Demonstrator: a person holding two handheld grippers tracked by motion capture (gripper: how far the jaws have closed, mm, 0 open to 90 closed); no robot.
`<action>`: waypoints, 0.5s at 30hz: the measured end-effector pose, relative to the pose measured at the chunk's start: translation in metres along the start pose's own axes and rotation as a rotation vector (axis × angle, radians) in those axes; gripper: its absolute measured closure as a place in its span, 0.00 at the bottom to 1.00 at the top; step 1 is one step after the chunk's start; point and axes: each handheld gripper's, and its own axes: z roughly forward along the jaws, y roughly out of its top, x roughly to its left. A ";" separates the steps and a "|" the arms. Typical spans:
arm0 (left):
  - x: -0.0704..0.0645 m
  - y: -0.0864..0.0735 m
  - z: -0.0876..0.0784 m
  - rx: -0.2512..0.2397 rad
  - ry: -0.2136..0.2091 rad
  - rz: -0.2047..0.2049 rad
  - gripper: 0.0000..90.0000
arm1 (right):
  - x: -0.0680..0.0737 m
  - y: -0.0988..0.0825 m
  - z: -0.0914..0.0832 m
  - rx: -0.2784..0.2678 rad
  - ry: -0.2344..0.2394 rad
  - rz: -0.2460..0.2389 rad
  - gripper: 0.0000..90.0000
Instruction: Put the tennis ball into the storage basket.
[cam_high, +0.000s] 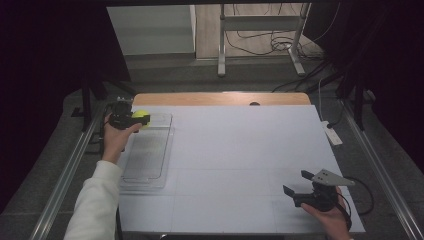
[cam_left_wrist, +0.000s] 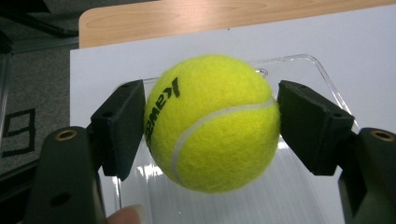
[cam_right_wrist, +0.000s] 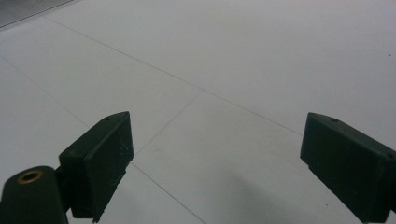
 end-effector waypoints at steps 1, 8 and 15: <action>0.000 0.000 0.001 0.002 0.000 0.002 0.31 | 0.000 0.000 0.000 0.000 0.000 0.000 0.11; -0.001 -0.003 0.005 0.026 -0.002 0.009 0.31 | 0.000 0.000 0.000 0.001 0.000 0.000 0.11; -0.002 -0.005 0.008 0.047 -0.008 0.009 0.31 | 0.000 0.000 0.000 0.001 0.000 0.000 0.11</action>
